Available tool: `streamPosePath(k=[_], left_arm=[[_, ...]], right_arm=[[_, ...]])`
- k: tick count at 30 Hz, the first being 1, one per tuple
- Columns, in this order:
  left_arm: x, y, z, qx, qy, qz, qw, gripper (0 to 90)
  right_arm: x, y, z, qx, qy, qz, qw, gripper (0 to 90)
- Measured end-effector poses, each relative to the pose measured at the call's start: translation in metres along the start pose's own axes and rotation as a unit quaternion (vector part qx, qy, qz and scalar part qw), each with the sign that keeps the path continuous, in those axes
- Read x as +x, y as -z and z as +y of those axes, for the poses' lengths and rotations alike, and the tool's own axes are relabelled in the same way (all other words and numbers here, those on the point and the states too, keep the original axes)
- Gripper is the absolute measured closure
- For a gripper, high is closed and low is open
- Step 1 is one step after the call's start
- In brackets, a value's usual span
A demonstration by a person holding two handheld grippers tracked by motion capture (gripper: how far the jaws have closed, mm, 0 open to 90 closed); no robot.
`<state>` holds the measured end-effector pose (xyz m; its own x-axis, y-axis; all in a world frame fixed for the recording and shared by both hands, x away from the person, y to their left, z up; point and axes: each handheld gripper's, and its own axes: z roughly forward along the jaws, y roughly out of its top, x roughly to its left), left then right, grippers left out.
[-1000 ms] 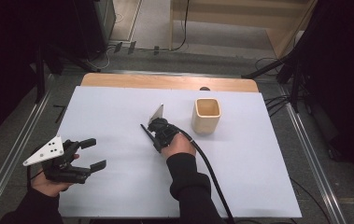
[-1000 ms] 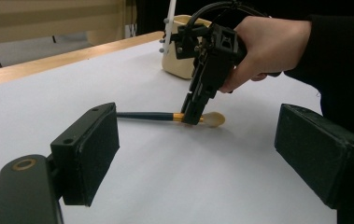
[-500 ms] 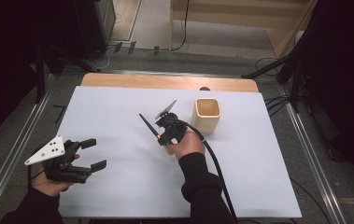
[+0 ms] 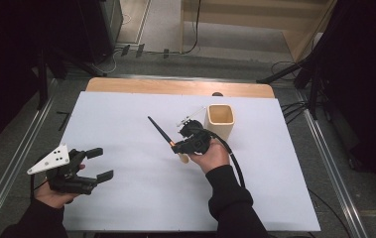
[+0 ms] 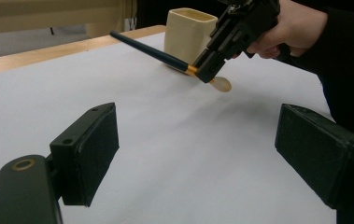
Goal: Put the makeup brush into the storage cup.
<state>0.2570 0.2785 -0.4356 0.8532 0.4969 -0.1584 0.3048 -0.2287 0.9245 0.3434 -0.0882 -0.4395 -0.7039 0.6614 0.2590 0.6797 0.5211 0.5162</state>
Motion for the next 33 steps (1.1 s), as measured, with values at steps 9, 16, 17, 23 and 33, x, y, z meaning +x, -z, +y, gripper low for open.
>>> streamPosePath(k=[9, 16, 17, 23, 33], left_arm=[[0.003, -0.003, 0.0, 0.001, 0.009, -0.001, 1.0, 13.4], [0.004, -0.005, 0.0, 0.011, 0.01, -0.004, 0.9999, 12.9], [0.004, -0.006, 0.0, 0.012, 0.01, -0.006, 0.9999, 12.9], [0.003, -0.012, 0.003, 0.016, 0.009, -0.012, 0.9998, 13.5], [0.001, -0.016, 0.009, 0.015, 0.005, -0.02, 0.9997, 13.8]], right_arm=[[-0.003, 0.007, -0.011, -0.031, 0.033, 0.029, 0.9986, 77.6], [-0.001, 0.017, -0.014, -0.046, 0.065, 0.052, 0.9954, 77.6], [0.0, 0.019, -0.014, -0.048, 0.069, 0.054, 0.995, 77.6], [-0.003, 0.029, -0.02, -0.06, 0.089, 0.065, 0.9921, 77.5], [-0.003, 0.044, -0.027, -0.075, 0.114, 0.08, 0.9874, 77.5]])
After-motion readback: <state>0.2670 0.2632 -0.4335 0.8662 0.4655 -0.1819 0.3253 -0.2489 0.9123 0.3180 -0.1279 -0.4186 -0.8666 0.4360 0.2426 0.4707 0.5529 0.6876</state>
